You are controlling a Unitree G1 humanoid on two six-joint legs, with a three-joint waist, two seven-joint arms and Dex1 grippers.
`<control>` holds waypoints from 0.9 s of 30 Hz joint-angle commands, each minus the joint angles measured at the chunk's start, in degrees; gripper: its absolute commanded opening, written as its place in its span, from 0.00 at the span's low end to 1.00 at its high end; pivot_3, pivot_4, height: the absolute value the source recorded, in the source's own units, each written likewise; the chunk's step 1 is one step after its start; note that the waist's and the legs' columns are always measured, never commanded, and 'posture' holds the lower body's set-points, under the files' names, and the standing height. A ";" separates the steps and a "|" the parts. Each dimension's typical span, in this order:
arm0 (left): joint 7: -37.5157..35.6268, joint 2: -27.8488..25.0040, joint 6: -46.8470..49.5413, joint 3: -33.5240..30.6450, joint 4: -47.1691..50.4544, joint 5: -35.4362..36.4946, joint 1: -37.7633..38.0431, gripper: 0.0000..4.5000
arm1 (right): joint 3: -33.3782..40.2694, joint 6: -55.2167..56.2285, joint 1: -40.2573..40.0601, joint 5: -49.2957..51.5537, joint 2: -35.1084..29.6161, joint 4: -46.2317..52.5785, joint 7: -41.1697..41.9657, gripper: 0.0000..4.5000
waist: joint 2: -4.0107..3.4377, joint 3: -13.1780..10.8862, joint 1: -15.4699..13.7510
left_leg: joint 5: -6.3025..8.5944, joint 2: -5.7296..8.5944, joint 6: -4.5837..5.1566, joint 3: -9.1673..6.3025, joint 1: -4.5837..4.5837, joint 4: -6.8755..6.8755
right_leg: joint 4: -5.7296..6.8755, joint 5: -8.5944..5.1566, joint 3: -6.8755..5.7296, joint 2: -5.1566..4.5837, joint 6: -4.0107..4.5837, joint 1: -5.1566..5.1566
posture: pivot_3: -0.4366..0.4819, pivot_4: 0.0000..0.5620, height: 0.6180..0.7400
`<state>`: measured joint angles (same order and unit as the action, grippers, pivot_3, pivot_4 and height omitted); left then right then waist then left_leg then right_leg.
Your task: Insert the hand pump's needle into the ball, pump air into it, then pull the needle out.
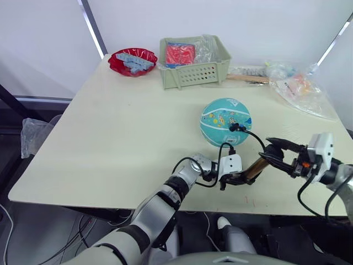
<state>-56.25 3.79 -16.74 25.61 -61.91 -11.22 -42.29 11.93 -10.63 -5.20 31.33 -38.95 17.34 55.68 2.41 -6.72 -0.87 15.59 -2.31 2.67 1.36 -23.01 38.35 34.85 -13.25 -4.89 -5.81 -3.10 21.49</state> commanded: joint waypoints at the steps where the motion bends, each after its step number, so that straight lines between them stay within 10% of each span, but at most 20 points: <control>1: 0.54 -3.77 4.57 3.14 -6.66 -5.45 2.69 0.23 | -3.64 -2.88 -2.93 0.17 0.93 -1.80 1.58 0.43 | 0.01 0.01 0.00 | 0.00 0.00 0.00 0.00 0.00 0.00 | 0.00 0.00 0.00 0.00 0.00 0.00 | 0.48 0.27 0.98; 27: 0.21 -4.07 4.31 3.25 -6.75 -5.53 3.00 0.23 | 25.37 -21.23 13.07 25.25 -15.59 4.90 -2.44 0.43 | -0.94 -0.88 0.00 | -0.01 0.09 0.02 0.08 -0.13 0.04 | 0.01 0.01 0.06 -0.06 0.00 0.10 | 0.48 0.27 0.98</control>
<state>-57.25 4.06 -16.77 25.38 -61.61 -10.86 -43.08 31.01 -32.50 5.45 54.21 -53.06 21.56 54.58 1.47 -7.59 -0.87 15.58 -2.21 2.68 1.46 -23.13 38.39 34.87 -13.24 -4.80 -5.88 -3.10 21.59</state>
